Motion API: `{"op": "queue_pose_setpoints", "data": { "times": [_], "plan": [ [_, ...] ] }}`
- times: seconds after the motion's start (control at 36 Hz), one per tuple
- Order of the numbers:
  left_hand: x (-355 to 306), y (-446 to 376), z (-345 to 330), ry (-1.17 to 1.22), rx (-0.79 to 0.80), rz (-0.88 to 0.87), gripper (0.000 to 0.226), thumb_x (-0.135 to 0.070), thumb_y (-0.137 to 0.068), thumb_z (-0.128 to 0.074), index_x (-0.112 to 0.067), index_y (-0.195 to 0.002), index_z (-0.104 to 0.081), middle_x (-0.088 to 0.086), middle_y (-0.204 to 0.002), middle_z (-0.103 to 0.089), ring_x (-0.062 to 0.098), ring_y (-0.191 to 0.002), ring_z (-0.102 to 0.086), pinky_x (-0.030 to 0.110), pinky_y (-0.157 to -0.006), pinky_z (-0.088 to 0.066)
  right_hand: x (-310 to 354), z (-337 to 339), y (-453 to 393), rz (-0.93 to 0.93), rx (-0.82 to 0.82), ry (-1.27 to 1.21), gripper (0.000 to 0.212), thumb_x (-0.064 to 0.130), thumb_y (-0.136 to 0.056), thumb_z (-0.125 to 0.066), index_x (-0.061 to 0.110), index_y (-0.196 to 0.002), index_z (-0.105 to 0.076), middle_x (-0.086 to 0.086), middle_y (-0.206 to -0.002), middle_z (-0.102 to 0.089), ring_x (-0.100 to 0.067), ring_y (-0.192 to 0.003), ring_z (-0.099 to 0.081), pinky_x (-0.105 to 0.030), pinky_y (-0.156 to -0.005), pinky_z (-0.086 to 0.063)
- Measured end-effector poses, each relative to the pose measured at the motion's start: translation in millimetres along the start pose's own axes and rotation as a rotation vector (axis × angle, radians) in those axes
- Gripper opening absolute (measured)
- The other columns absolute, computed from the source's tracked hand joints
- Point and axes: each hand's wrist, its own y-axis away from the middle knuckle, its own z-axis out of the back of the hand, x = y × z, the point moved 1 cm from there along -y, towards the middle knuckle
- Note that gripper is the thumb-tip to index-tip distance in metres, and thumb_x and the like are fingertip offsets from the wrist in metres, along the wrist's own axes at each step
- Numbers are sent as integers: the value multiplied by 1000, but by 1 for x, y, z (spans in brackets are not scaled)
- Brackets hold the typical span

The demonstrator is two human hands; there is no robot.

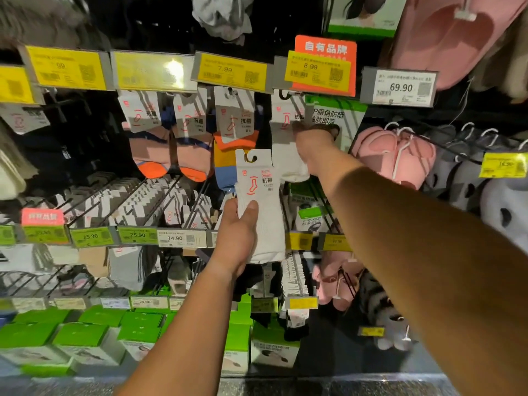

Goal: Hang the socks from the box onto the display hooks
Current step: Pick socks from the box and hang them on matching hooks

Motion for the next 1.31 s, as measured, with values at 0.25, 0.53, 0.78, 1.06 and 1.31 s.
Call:
{"op": "queue_pose_setpoints", "data": {
  "times": [0.25,0.53,0.78,1.06,1.31],
  "plan": [
    [-1,0,15,-37,-39,-12,22,-20,-105,-52,-16,-126,-57,-4,-120,-71,7,-106,-68,14,-78,-52,-10,-13,-33,-38,44,-25,43,18,-106,-36,3,-147,-38,-14,-155,-37,-25,-139,-40,-30,-108,-35],
    [-6,-5,-10,70,60,-4,20,-10,-101,-58,-20,-118,-57,-8,-110,-75,12,-102,-71,22,-78,-57,-67,-35,75,156,-121,-443,42,50,-95,-54,17,-69,-51,5,-66,-54,-7,-57,-50,-25,-55,-41],
    [-7,-10,-28,186,115,41,30,-25,-104,-53,-20,-133,-56,6,-128,-69,27,-119,-66,53,-104,-49,-88,-46,77,30,7,-624,40,45,-80,-68,11,-103,-69,2,-95,-76,-18,-82,-74,-46,-73,-61],
    [-6,-14,-18,1,-73,0,21,-32,-104,-46,-23,-117,-60,10,-114,-73,25,-101,-69,60,-94,-53,-70,-22,88,140,-116,-467,32,31,-99,-57,13,-73,-52,2,-68,-60,-14,-63,-55,-28,-59,-40],
    [-8,-12,-13,17,-70,-47,20,-32,-103,-47,-25,-113,-62,8,-118,-72,22,-94,-65,47,-86,-49,-34,17,94,270,-95,-593,15,25,-101,-55,16,-90,-62,1,-107,-74,-8,-86,-69,-23,-67,-54]
  ]
}}
